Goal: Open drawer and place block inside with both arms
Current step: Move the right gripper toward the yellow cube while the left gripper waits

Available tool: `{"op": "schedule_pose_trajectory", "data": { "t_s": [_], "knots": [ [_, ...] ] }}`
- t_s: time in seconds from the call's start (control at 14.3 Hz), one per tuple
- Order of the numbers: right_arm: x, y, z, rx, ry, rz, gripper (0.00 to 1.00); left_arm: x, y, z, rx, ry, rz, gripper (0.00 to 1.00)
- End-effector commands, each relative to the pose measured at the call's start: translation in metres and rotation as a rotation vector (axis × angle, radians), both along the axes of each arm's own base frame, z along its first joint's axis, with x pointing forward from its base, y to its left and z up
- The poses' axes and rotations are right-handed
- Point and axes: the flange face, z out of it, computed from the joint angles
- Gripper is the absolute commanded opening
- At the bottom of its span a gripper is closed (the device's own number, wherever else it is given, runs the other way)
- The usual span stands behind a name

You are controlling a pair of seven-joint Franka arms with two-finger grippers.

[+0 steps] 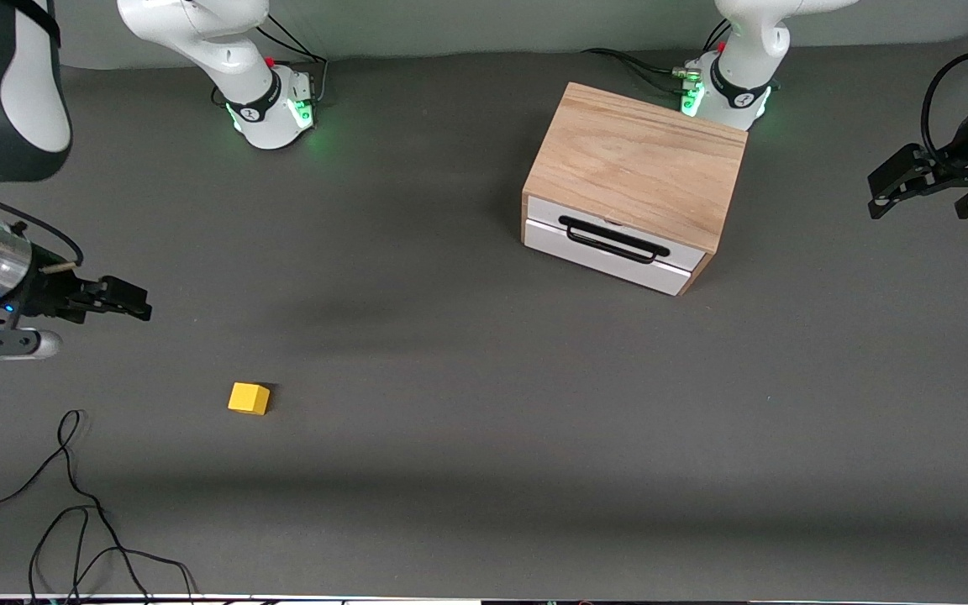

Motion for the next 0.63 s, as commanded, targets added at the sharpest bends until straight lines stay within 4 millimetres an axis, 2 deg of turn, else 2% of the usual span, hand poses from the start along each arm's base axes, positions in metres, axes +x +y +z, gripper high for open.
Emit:
{"op": "schedule_pose_trajectory", "data": {
  "t_s": [0.0, 0.07, 0.35, 0.56],
  "knots": [
    [0.001, -0.003, -0.007, 0.013, 0.000, -0.015, 1.00, -0.002, 0.001, 0.003, -0.006, -0.006, -0.006, 1.00],
    [0.001, -0.003, -0.009, 0.011, 0.002, -0.015, 1.00, -0.002, 0.001, 0.003, -0.006, -0.006, -0.006, 1.00],
    [0.006, -0.004, -0.035, 0.009, 0.004, -0.017, 1.00, -0.001, 0.003, 0.011, -0.008, -0.023, 0.002, 1.00],
    [0.009, -0.004, -0.043, 0.007, 0.000, -0.018, 1.00, 0.000, 0.009, 0.013, -0.011, -0.029, 0.013, 1.00]
  ]
}}
